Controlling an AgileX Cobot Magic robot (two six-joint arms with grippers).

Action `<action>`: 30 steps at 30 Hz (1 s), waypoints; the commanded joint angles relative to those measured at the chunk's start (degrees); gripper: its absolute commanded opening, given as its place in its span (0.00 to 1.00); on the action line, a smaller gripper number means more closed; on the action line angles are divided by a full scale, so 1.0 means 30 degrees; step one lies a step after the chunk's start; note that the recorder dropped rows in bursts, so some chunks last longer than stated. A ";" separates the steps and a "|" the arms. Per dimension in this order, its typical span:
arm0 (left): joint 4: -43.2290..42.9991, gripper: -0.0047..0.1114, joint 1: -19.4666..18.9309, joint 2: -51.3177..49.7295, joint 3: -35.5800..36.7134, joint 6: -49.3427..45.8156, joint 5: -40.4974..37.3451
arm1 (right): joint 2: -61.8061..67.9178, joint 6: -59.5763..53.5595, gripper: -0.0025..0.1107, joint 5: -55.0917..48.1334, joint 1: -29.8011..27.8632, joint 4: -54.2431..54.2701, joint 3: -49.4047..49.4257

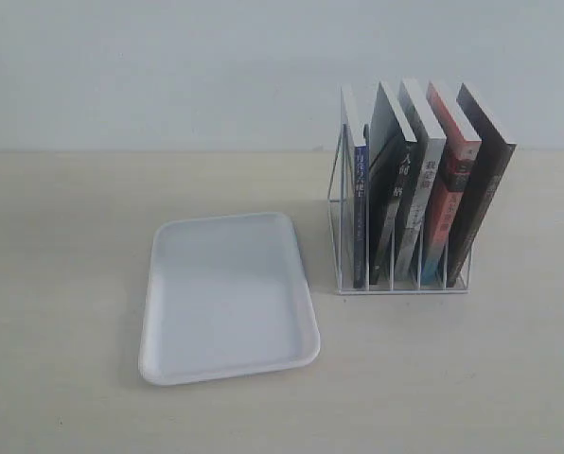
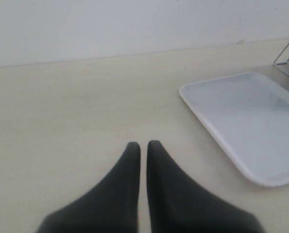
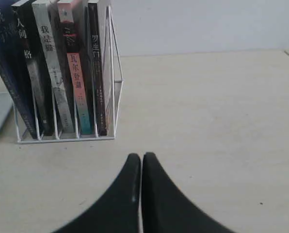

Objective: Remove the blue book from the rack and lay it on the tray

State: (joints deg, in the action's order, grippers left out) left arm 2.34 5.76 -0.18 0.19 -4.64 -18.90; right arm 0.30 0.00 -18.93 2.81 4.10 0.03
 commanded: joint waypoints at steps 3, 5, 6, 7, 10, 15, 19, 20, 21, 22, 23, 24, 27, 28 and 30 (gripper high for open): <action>-0.0016 0.08 0.0007 0.0059 -0.0065 0.0131 0.0293 | -0.0100 0.0000 0.02 0.3744 0.0019 -0.0618 -0.0009; -0.0016 0.08 0.0007 0.0059 -0.0065 0.0131 0.0293 | -0.0100 -0.0219 0.02 0.6491 0.0019 -0.0618 -0.0009; -0.0016 0.08 0.0007 0.0059 -0.0065 0.0131 0.0293 | -0.0100 -0.0219 0.02 0.7524 0.0019 -0.0618 -0.0009; -0.0016 0.08 0.0007 0.0059 -0.0065 0.0131 0.0293 | -0.0100 -0.0219 0.02 0.9574 0.0019 -0.0618 -0.0009; -0.0016 0.08 0.0007 0.0059 -0.0065 0.0131 0.0293 | -0.0100 -0.0218 0.02 1.0604 0.0019 -0.0449 -0.0967; -0.0016 0.08 0.0007 0.0059 -0.0065 0.0131 0.0293 | 0.4777 -0.1368 0.02 0.5201 0.0019 -0.0624 -0.7447; -0.0016 0.08 0.0007 0.0059 -0.0065 0.0131 0.0293 | 0.8632 -0.1377 0.02 0.4211 0.0019 -0.0588 -0.9789; -0.0016 0.08 0.0007 0.0059 -0.0065 0.0131 0.0293 | 0.9225 -0.1377 0.02 0.4479 0.0019 -0.0588 -1.0016; -0.0016 0.08 0.0007 0.0059 -0.0065 0.0131 0.0293 | 0.9724 -0.1292 0.02 0.4741 0.0019 -0.0588 -1.0155; -0.0016 0.08 0.0007 0.0059 -0.0065 0.0131 0.0293 | 1.0047 -0.1254 0.02 0.5070 0.0019 -0.0588 -1.0241; -0.0016 0.08 0.0007 0.0059 -0.0065 0.0131 0.0293 | 1.0405 -0.1254 0.02 0.5601 0.0019 -0.0588 -1.0241; -0.0016 0.08 0.0007 0.0059 -0.0065 0.0131 0.0293 | 1.0702 -0.1254 0.02 0.6099 0.0019 -0.0588 -1.0241; -0.0016 0.08 0.0007 0.0059 -0.0065 0.0131 0.0293 | 1.1231 -0.1254 0.02 0.6806 0.0019 -0.0588 -1.0241; -0.0016 0.08 0.0007 0.0059 -0.0065 0.0131 0.0293 | 1.1311 -0.1254 0.02 0.6902 0.0019 -0.0588 -1.0241; -0.0016 0.08 0.0007 0.0059 -0.0065 0.0131 0.0293 | 1.1408 -0.1254 0.02 0.7236 0.0019 -0.0588 -1.0241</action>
State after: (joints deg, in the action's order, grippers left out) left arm 2.34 5.76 -0.18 0.19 -4.64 -18.90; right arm 34.05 -3.65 0.67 2.81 2.58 -30.13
